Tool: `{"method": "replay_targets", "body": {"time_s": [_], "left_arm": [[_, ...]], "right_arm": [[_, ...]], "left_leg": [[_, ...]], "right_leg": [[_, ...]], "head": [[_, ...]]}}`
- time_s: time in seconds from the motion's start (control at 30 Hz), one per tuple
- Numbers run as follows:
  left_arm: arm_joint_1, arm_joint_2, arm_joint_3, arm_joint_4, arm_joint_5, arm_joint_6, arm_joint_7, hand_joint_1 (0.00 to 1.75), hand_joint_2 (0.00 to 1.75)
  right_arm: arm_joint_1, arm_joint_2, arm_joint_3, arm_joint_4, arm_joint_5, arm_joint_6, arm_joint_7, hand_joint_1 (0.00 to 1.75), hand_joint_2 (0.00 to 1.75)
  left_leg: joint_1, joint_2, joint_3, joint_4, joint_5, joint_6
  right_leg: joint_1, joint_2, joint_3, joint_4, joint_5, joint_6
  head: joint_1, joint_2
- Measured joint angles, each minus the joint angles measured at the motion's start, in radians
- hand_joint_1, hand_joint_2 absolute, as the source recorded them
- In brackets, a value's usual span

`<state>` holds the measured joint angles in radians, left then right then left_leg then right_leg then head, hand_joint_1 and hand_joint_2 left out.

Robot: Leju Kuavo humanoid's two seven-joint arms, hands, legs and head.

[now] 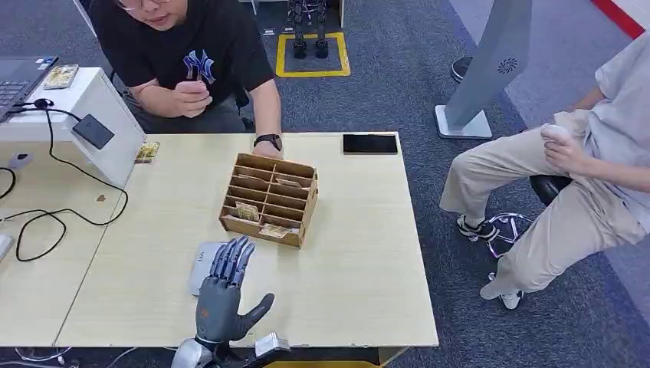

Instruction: Pass the card to the sensor for recognition and then transmit it.

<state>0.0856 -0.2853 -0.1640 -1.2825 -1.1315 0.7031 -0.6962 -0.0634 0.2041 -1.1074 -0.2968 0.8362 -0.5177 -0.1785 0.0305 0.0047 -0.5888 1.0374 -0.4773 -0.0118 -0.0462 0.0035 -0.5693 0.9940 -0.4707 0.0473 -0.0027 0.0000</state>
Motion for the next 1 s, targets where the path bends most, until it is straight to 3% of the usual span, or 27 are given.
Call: {"method": "replay_targets", "body": {"time_s": [0.27,1.0], "left_arm": [[0.003,0.0,0.006,-0.015,-0.045,0.0,0.005,0.0,1.75],[0.007,-0.001,0.021,-0.031,-0.032,0.0,0.014,0.0,1.75]], "right_arm": [[0.0,0.0,0.0,0.003,0.011,-0.004,0.001,0.0,1.75],[0.0,0.0,0.0,0.008,0.012,-0.011,0.011,0.0,1.75]], "left_leg": [[0.0,0.0,0.0,0.0,0.0,0.0],[0.0,0.0,0.0,0.0,0.0,0.0]], "right_leg": [[0.0,0.0,0.0,0.0,0.0,0.0],[0.0,0.0,0.0,0.0,0.0,0.0]], "head": [[0.0,0.0],[0.0,0.0]]}}
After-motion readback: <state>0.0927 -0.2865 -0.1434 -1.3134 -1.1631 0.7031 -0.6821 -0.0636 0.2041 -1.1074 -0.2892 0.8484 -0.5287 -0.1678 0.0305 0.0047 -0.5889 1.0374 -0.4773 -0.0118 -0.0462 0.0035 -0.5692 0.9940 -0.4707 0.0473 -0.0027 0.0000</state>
